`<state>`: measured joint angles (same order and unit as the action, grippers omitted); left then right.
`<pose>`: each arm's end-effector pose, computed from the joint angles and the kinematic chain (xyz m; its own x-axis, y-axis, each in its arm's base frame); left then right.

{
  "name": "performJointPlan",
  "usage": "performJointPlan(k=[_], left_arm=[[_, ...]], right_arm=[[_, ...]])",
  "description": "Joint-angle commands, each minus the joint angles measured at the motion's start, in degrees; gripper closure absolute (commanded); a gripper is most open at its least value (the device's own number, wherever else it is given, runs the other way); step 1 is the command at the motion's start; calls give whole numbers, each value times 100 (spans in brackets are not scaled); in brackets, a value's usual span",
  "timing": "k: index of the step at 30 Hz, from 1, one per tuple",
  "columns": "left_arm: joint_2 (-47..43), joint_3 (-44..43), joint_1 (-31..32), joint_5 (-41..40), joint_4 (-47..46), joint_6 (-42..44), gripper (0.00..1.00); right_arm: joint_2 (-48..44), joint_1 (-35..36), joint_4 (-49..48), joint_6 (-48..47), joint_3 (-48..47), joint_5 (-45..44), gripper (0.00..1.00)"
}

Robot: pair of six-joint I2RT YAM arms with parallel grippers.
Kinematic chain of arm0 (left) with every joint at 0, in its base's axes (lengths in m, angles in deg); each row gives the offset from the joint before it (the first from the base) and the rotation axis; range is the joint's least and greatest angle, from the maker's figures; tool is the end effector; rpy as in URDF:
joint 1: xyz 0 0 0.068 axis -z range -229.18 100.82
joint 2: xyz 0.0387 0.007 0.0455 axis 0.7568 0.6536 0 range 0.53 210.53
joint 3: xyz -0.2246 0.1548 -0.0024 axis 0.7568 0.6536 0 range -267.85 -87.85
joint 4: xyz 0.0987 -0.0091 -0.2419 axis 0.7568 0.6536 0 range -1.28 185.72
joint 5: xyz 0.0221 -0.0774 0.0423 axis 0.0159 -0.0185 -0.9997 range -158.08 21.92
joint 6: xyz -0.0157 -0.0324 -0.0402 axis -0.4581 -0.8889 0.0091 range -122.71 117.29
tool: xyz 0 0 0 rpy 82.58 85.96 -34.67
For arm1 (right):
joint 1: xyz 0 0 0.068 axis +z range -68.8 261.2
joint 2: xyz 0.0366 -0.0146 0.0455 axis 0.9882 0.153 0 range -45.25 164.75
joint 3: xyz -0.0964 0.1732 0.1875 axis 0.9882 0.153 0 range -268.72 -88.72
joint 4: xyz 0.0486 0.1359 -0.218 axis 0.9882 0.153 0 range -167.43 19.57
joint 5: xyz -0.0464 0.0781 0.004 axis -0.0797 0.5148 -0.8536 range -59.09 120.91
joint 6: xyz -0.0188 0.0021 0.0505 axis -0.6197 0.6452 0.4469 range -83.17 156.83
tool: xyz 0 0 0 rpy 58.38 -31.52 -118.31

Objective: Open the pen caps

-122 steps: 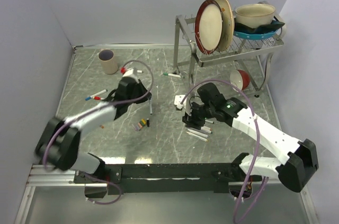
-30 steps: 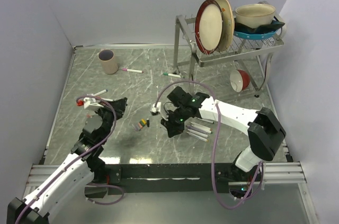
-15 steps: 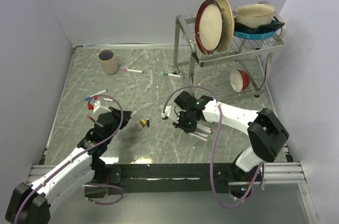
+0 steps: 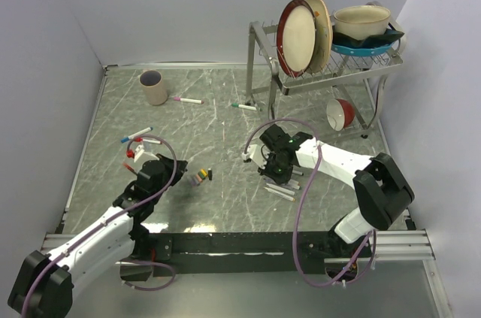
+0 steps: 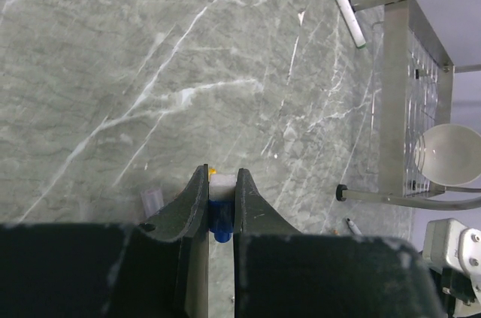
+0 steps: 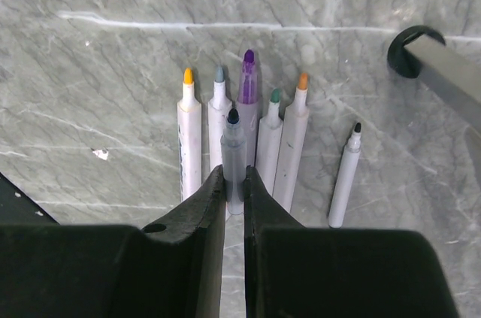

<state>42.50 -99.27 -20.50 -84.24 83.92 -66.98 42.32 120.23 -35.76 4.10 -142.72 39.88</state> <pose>0.1475 -0.0695 0.1702 -0.3826 -0.7770 -0.4999 -0.2388 0.6059 -0.7589 0.2092 0.1769 0.1863 -0.2788 -0.9136 -0.2959 -0.9554 0.2951 -0.0110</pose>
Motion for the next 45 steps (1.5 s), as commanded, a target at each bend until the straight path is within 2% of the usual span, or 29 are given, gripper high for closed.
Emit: performJointPlan(k=[1, 10, 33, 45], left_arm=[[74, 52, -39, 8, -92, -147, 99], [293, 96, -65, -1, -83, -296, 99], [1656, -264, -74, 43, 119, -736, 98], [1700, -405, -74, -36, 365, -754, 70]], right_arm=[[-21, -44, 78, -58, 21, -115, 88], [58, -53, 69, -40, 38, -141, 81], [296, -88, 78, -5, 65, -326, 69], [190, -97, 96, -14, 39, -256, 66]])
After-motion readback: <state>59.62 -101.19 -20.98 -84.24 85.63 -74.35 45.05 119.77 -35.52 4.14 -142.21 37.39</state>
